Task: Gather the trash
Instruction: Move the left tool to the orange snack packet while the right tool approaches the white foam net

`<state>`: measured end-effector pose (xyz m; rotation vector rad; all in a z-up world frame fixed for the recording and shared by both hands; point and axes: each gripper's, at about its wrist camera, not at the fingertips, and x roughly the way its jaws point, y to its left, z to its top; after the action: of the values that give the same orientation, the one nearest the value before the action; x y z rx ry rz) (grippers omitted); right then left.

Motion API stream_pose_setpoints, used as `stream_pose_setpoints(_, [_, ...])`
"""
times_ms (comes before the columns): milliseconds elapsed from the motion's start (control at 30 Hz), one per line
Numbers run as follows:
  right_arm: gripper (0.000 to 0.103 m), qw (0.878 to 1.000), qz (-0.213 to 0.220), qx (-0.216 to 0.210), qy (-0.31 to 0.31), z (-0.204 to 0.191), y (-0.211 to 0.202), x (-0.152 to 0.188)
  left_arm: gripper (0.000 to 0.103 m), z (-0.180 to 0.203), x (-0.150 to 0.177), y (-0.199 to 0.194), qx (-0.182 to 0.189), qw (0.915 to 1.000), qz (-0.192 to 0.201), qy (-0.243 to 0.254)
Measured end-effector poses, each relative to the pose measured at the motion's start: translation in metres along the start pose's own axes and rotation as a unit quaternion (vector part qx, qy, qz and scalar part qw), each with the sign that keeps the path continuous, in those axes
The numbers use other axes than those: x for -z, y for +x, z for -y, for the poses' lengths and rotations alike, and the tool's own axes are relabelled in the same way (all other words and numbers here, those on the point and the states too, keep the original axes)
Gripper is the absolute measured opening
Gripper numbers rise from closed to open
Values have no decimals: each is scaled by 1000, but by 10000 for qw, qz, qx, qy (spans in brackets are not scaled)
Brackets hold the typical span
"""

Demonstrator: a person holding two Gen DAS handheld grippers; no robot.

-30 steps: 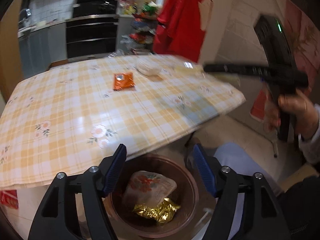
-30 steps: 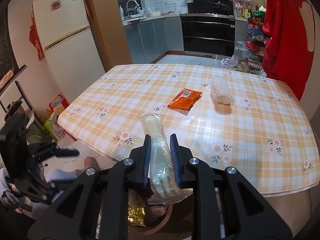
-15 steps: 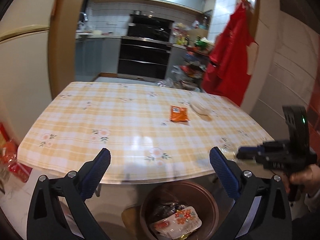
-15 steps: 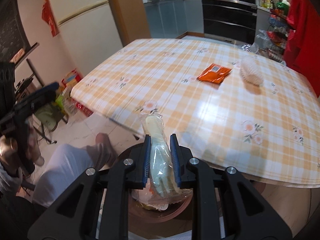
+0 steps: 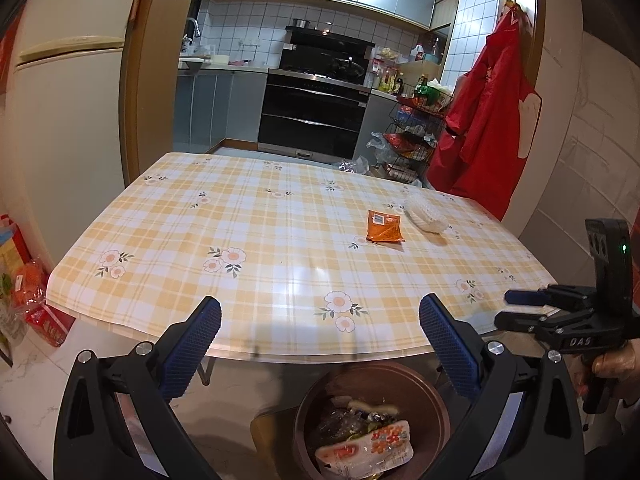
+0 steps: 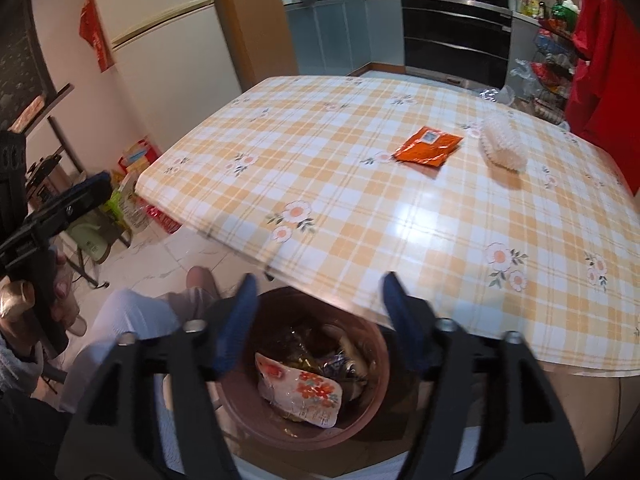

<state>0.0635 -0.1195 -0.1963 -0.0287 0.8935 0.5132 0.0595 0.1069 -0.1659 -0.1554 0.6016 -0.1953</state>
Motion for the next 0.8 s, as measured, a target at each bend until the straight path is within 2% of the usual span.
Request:
stream_pose_setpoints(33, [85,10000,29,50,29,3,-1,-1,97,0,0,2,-7,10000,-16,11])
stream_pose_setpoints(133, [93,9997,115,205,115,15,-3,-4,97,1,0,7,-31,10000,-65,46])
stream_pose_setpoints(533, [94,9969,165,564,522,71,2,-15,97,9,-16,46,-102,9991,-326,259])
stream_pose_setpoints(800, [94,9943,119,791,706,110,9,-23,97,19,-33,90,-56,9975,-598,379])
